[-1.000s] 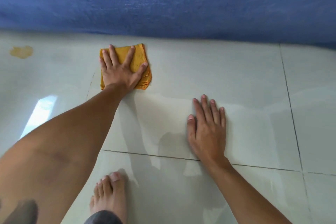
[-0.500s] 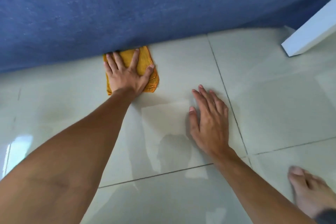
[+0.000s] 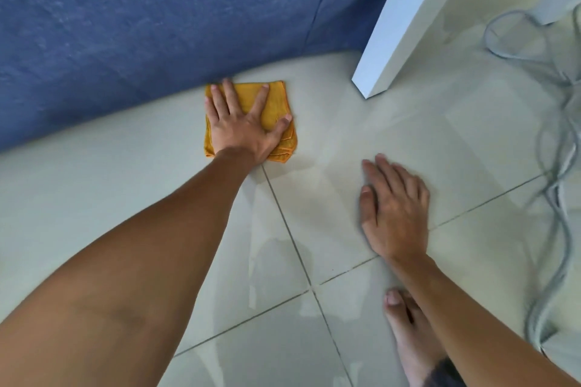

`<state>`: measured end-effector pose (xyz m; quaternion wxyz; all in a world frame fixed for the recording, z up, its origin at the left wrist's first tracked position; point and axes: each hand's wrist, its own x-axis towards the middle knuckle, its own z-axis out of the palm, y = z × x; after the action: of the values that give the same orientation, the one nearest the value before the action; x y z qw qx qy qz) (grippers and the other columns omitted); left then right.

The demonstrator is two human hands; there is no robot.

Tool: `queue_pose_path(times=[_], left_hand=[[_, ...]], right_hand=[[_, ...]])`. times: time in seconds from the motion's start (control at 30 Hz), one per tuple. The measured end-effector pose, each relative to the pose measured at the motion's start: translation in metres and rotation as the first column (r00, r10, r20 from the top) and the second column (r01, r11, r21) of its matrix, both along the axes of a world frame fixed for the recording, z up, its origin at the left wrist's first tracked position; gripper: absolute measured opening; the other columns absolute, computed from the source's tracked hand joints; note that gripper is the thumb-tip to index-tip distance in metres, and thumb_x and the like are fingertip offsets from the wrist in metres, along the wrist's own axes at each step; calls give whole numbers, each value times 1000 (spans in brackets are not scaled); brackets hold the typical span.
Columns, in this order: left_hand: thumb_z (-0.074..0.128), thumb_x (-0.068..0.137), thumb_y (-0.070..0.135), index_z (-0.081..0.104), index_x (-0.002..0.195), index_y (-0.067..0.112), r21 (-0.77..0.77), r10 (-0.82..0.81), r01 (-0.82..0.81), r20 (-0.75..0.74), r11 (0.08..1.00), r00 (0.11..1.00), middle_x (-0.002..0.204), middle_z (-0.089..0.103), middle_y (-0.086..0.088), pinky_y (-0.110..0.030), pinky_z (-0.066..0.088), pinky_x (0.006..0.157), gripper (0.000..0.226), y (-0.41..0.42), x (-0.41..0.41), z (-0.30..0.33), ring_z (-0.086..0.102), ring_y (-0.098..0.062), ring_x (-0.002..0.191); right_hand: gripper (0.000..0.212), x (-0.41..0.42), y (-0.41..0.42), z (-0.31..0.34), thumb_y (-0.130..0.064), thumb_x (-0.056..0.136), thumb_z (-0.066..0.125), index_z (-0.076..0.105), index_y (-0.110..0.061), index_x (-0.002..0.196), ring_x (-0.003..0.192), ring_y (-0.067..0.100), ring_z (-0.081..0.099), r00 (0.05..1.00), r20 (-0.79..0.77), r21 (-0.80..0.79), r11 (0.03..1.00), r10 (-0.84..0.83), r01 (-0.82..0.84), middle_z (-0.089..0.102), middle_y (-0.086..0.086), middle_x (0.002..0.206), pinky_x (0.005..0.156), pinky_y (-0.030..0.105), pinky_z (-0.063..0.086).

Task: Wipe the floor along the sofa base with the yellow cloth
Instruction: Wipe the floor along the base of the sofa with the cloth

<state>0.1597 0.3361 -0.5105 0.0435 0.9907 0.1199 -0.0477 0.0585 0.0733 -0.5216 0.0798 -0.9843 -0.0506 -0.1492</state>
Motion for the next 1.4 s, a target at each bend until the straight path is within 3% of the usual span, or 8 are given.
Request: queue_pose_path(times=[0.17,0.33,0.5,0.67,0.77,1.0,1.4], left_hand=[[5,77,86,3,154,48,-29,-91,90,-20,995,996,165,-7,-19,-57,-3,121,86,-62,14,4,-8,-43,151],[9,79,85,6,154,48,-64,-164,163,-15,985,986,165,-7,-19,-57,-2,121,84,-96,-16,5,-8,-42,151],[17,80,84,14,153,48,-100,-161,165,46,981,986,165,-3,-18,-55,1,122,82,-104,-82,4,-5,-39,152],[11,82,77,11,153,50,-127,-92,92,9,988,996,166,-6,-17,-53,3,123,75,-78,-144,11,-5,-37,153],[20,82,76,11,153,49,-89,-39,38,-6,995,999,166,-4,-18,-53,4,123,77,-46,-186,10,-2,-37,153],[22,82,84,9,154,48,-33,114,-114,5,993,993,166,-2,-17,-53,7,123,81,57,-279,9,-2,-36,154],[24,82,84,10,154,47,-17,346,-345,30,938,938,166,1,-17,-52,9,124,83,204,-372,8,1,-36,153]], right_hand=[[42,2,0,-1,-26,97,43,62,-19,133,128,27,54,999,35,55,998,16,-18,57,2,146,108,50,39],[44,5,-11,-3,-22,95,46,59,-5,133,131,33,52,968,57,267,938,-245,222,55,14,146,110,45,39],[52,-3,20,13,-30,94,41,55,-8,139,136,36,45,959,-81,326,902,-273,284,50,14,150,114,54,32],[60,-41,73,31,-36,93,34,49,-13,146,148,34,30,980,-193,323,940,-48,109,42,9,157,123,53,15],[65,-62,105,39,-41,92,28,44,-14,149,151,31,24,968,-246,295,955,44,31,37,7,159,125,50,11],[65,-103,175,49,-44,96,25,33,-15,154,153,27,19,918,-313,246,955,242,-168,35,6,161,126,48,10],[58,-164,320,44,-41,99,32,36,-18,153,150,29,26,786,-380,199,873,488,-445,40,5,158,124,52,13]])
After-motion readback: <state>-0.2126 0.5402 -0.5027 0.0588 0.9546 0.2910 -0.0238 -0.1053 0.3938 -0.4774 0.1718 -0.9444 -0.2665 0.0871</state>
